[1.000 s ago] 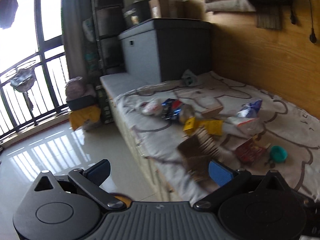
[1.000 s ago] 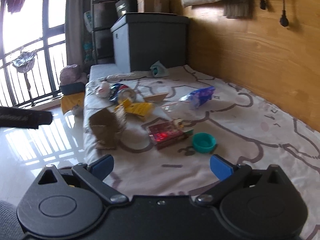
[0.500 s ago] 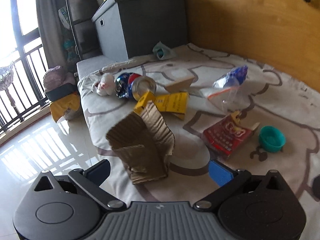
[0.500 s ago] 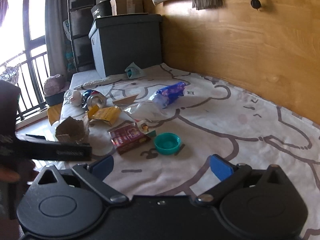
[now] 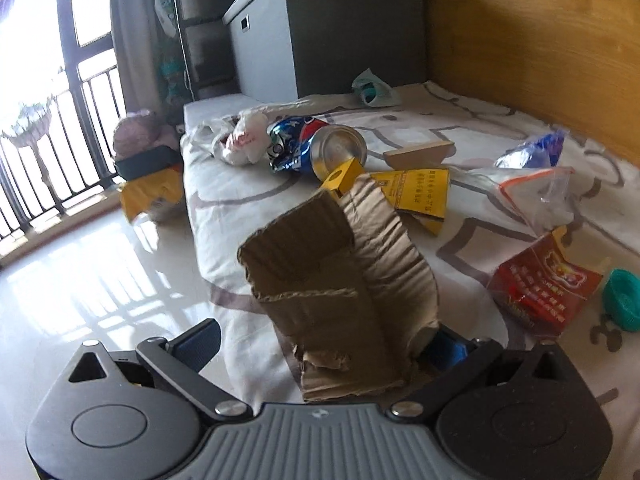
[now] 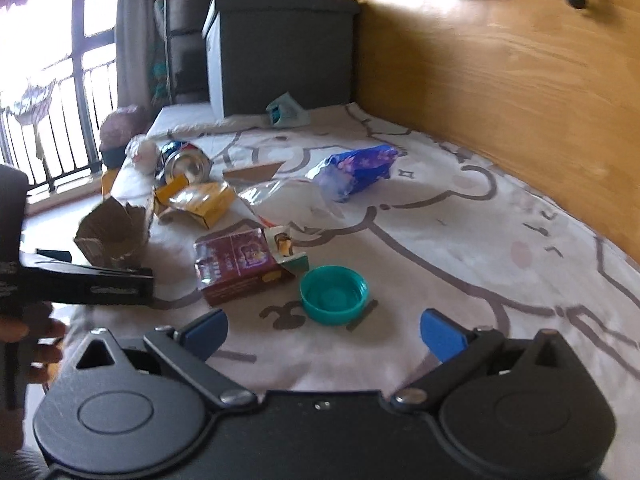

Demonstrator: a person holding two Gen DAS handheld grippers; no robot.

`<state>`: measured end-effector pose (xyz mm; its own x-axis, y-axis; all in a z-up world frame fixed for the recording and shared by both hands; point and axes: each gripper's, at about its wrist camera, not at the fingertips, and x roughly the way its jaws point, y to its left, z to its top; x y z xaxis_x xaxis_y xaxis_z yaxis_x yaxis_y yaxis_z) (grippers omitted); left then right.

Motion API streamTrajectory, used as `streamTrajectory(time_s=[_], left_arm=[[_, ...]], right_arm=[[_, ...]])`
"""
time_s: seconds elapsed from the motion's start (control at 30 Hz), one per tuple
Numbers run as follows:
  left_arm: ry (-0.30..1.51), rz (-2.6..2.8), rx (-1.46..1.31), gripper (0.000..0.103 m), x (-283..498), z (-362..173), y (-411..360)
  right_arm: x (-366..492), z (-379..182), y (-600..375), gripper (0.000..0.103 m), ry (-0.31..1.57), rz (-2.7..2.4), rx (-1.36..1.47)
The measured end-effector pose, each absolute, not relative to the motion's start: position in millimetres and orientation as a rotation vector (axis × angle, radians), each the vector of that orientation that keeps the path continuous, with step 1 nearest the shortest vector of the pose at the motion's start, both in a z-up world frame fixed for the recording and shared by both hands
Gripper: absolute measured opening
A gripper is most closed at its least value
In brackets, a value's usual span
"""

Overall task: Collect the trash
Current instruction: 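Reach the left tool to the cardboard piece while the right tool reaches the teal cap, then grasp the cardboard with the left tool while the right tool grasps the teal cap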

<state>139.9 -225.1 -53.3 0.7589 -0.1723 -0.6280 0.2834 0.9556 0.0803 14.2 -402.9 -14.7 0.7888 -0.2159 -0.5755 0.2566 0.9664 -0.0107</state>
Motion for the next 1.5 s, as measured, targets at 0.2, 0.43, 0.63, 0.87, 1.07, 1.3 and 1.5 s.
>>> streamTrajectory(time_s=[0.2,0.43,0.63,0.87,1.07,1.3,1.5], left_arm=[[0.772,-0.301,-0.058,0.103,158,-62,-197],[0.662,-0.301,0.034,0.092,146,-53,-208],[0.547,-0.308,0.168,0.079,136,-44,-222],[0.557,-0.318,0.128,0.066,142,-42,-219],[0.564,-0.337,0.066,0.055,145,-38,-210],[0.538,-0.383,0.037,0.054,134,-23,-199],[0.542,-0.39,0.024,0.054,123,-4,-183]], right_arm=[[49,-32,-414,0.093,0.648,-0.297,0.032],[68,-43,-419,0.055,0.668,-0.281,0.031],[70,-44,-411,0.05,0.65,-0.295,0.02],[65,-43,-401,0.05,0.637,-0.3,0.036],[56,-39,-389,0.05,0.633,-0.304,0.047],[47,-30,-380,0.05,0.624,-0.314,0.069],[35,-14,-375,0.05,0.597,-0.332,0.096]])
